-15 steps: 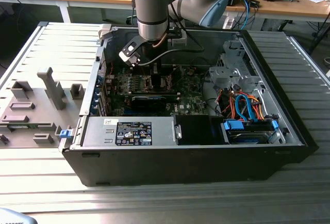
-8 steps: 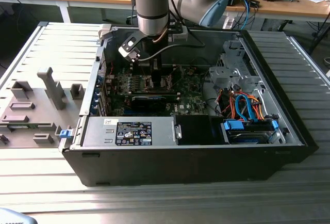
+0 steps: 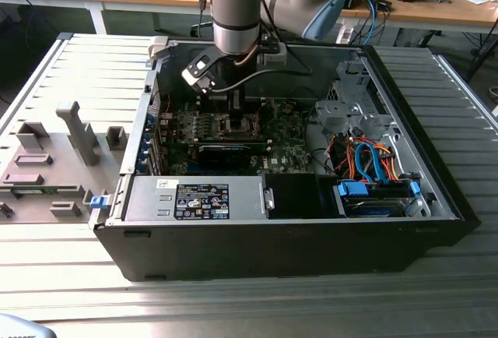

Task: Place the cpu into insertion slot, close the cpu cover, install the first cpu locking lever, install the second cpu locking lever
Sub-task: 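Place the cpu into insertion slot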

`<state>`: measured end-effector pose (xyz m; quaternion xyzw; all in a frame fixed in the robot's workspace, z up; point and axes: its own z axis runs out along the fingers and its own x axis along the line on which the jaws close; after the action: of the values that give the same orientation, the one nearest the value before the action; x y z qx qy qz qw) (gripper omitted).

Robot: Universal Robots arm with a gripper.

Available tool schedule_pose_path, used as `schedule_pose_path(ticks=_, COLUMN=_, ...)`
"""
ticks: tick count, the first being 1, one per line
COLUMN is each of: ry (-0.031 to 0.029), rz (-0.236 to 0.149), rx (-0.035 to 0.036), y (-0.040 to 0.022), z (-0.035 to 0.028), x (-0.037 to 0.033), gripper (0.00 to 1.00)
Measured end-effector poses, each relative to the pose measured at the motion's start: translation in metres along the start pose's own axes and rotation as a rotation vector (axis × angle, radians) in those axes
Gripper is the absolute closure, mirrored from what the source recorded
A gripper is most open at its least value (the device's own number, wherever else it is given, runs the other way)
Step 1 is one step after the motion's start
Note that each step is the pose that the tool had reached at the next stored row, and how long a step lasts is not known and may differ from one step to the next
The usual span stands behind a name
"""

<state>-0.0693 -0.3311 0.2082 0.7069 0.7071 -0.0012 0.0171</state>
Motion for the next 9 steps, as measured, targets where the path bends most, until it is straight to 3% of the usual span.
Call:
schedule_pose_path(ticks=2, ry=-0.0006, rz=-0.001, rx=0.0082, y=0.0015, z=0.0006, x=0.0003, gripper=0.71)
schedule_pose_path(ticks=5, ry=0.0002, rz=-0.043, rx=0.0102, y=0.0021, z=0.0008, x=0.0005, gripper=0.73)
schedule_pose_path(ticks=6, ry=0.0008, rz=-0.065, rx=0.0109, y=0.0026, z=0.0010, x=0.0006, gripper=0.85)
schedule_pose_path(ticks=9, ry=0.0005, rz=-0.079, rx=0.0158, y=0.0051, z=0.0015, x=0.0006, gripper=0.89)
